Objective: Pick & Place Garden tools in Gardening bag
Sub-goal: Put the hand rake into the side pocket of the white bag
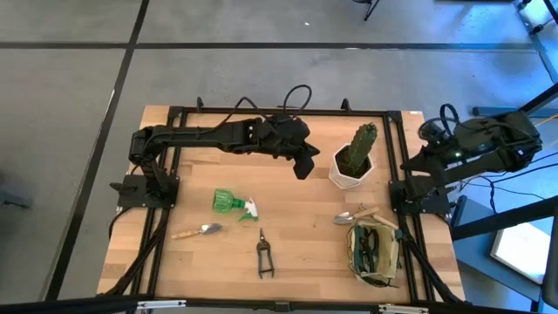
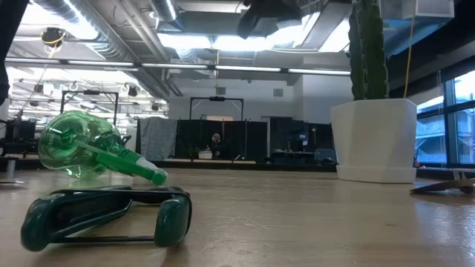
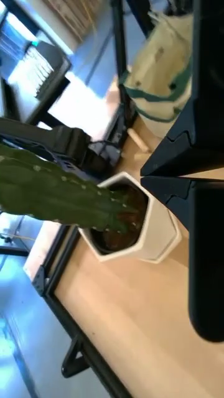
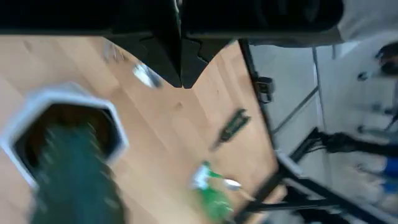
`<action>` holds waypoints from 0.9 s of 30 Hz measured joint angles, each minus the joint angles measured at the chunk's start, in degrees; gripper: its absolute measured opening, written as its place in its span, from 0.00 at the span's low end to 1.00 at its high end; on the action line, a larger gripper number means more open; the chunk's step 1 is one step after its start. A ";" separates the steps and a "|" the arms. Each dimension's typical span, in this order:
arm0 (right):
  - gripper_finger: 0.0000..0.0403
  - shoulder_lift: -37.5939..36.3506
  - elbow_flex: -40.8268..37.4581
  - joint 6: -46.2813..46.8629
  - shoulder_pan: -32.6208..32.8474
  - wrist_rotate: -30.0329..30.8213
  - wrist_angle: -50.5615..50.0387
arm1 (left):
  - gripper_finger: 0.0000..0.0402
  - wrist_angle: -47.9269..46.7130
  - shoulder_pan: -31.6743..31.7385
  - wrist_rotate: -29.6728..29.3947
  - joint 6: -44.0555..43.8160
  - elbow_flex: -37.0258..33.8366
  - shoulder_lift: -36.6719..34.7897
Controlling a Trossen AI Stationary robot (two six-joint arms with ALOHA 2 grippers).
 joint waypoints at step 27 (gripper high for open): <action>0.00 13.74 -0.02 12.84 -0.02 10.97 1.59 | 0.01 -5.71 0.59 2.90 15.36 0.00 0.04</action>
